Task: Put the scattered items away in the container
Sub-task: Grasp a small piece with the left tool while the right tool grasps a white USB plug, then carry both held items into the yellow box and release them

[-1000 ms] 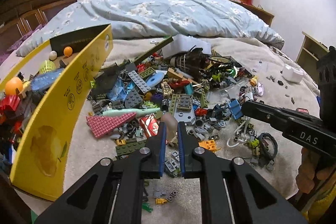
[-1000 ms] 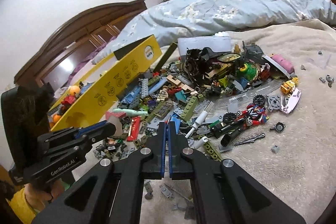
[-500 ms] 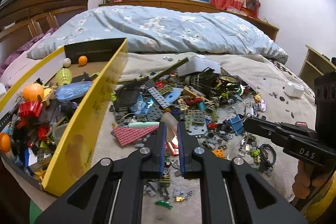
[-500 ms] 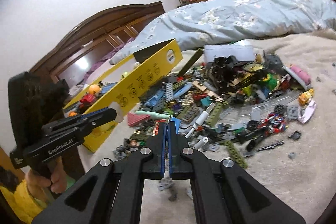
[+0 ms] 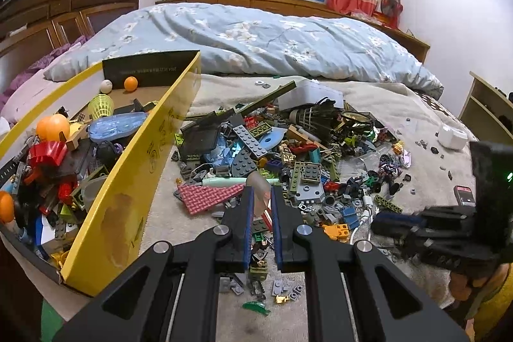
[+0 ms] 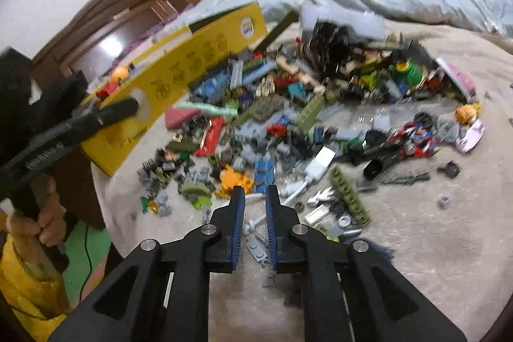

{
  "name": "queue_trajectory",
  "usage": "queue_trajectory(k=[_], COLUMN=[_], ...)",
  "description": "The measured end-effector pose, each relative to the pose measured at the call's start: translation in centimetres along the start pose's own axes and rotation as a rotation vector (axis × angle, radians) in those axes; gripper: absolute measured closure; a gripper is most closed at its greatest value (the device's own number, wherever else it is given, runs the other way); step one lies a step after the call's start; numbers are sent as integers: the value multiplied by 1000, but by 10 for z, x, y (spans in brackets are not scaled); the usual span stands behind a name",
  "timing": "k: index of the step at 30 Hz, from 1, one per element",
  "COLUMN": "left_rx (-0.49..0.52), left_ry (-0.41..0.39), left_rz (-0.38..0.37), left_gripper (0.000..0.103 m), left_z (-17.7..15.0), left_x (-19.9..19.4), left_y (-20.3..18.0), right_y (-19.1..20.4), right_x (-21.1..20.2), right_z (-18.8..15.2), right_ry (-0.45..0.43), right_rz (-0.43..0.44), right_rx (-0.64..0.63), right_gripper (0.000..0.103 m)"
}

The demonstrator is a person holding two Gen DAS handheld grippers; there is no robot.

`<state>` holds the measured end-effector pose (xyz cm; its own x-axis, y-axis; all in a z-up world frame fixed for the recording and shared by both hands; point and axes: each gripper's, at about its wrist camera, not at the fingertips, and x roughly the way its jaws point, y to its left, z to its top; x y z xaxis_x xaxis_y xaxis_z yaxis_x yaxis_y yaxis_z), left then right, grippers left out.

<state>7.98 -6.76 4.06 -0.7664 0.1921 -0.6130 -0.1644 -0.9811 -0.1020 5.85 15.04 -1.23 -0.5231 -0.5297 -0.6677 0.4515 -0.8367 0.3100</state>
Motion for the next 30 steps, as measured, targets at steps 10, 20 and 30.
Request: queue_trajectory(k=[10, 20, 30], left_rx=[5, -4, -35], left_ry=[9, -21, -70], left_rz=[-3, 17, 83], left_gripper=[93, 93, 93], left_z=[-3, 2, 13], left_x=[6, -5, -23], left_y=[-4, 4, 33], right_y=[-22, -16, 28], right_x=[30, 7, -26], right_z=[9, 18, 66], right_ry=[67, 3, -133], right_rz=[-152, -136, -44], right_rx=[104, 101, 29], right_gripper=[82, 85, 85])
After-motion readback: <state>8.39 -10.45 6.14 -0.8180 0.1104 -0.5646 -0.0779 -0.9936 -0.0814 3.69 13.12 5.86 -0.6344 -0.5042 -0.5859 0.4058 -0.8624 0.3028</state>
